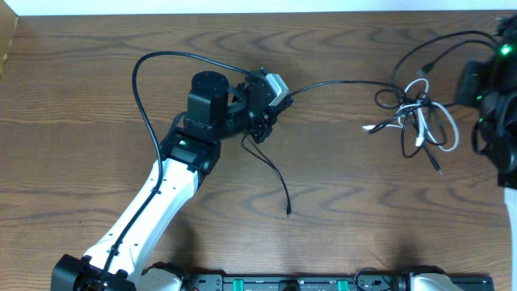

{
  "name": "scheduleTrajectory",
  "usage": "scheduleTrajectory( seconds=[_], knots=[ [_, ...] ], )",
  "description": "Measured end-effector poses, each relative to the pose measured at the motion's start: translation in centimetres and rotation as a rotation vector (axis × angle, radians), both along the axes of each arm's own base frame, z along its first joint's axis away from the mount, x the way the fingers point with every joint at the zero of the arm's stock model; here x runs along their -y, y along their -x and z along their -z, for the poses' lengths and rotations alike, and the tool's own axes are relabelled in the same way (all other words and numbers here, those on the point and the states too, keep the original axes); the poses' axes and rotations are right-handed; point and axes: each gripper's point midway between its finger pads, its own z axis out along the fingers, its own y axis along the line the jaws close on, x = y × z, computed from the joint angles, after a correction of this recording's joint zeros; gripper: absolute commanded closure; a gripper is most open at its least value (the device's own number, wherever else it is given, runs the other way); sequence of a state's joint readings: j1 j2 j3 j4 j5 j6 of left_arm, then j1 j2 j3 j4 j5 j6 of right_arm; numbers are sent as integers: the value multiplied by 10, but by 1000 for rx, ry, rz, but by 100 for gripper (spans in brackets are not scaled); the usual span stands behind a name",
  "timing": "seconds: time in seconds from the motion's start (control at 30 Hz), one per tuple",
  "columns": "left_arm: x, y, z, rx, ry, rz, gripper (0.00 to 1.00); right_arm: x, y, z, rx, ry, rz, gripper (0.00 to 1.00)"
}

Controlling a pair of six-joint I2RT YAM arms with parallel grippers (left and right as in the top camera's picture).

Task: Untangle cables

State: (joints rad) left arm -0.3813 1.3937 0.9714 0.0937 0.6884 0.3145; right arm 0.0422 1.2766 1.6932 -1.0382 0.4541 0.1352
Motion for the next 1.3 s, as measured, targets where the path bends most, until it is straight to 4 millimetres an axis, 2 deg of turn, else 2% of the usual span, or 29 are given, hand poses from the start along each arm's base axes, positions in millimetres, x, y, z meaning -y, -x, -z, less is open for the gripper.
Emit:
scheduleTrajectory(
  seconds=[0.13,0.3,0.43,0.57,0.67,0.8,0.93,1.0,1.07,1.1,1.17,1.3],
  knots=[
    [-3,-1,6,-20,-18,-21,93,45,10,1,13,-1,194,99],
    [-6,-3,8,-26,-26,-34,93,86,30,0,47,-25,388,99],
    [-7,-4,8,-27,-27,-40,93,105,41,2,68,-58,477,99],
    [-7,-4,8,-26,-28,-43,93,99,35,6,78,-125,438,99],
    [-8,-5,9,-26,-29,-45,93,79,18,12,78,-218,316,98],
    [-8,-5,9,-28,-30,-46,93,41,-11,21,55,-343,90,99],
    [-9,-5,9,-28,-31,-49,93,-24,-42,32,-9,-423,-256,99],
    [-9,-5,9,-28,-31,-51,93,-66,-51,42,-63,-436,-448,99],
    [-10,-6,9,-28,-31,-53,93,-94,-56,51,-105,-428,-573,99],
    [-10,-6,9,-28,-31,-53,93,-114,-59,59,-138,-420,-658,99],
    [-10,-6,9,-28,-31,-53,93,-138,-62,72,-182,-401,-757,99],
    [-10,-6,10,-31,-32,-53,93,-180,-75,114,-294,-365,-900,99]
  ],
)
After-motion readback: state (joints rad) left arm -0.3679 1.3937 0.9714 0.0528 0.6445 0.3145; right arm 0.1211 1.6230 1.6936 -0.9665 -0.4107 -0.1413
